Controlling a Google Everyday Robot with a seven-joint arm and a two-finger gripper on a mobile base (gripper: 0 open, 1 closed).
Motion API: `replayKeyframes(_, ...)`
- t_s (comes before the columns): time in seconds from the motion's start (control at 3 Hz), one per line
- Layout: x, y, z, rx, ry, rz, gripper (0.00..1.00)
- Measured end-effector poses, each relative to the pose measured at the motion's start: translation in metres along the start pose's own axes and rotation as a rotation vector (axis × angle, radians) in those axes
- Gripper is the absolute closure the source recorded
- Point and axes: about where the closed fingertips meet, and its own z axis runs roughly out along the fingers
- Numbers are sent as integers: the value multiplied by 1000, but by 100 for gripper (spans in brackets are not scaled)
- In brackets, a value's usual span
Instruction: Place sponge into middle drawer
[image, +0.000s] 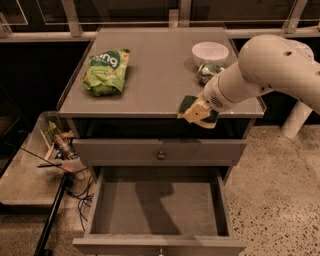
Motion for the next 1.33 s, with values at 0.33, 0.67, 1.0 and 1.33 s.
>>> replayKeyframes(0.33,0,6,-2,-5,-9,-11,100)
replayKeyframes(0.67,4,23,-12,-5,-32,-33,100)
replayKeyframes(1.0,38,54,-27,-6,-36,-38,100)
replayKeyframes(1.33,73,75,-28,-13,-25,-15,100)
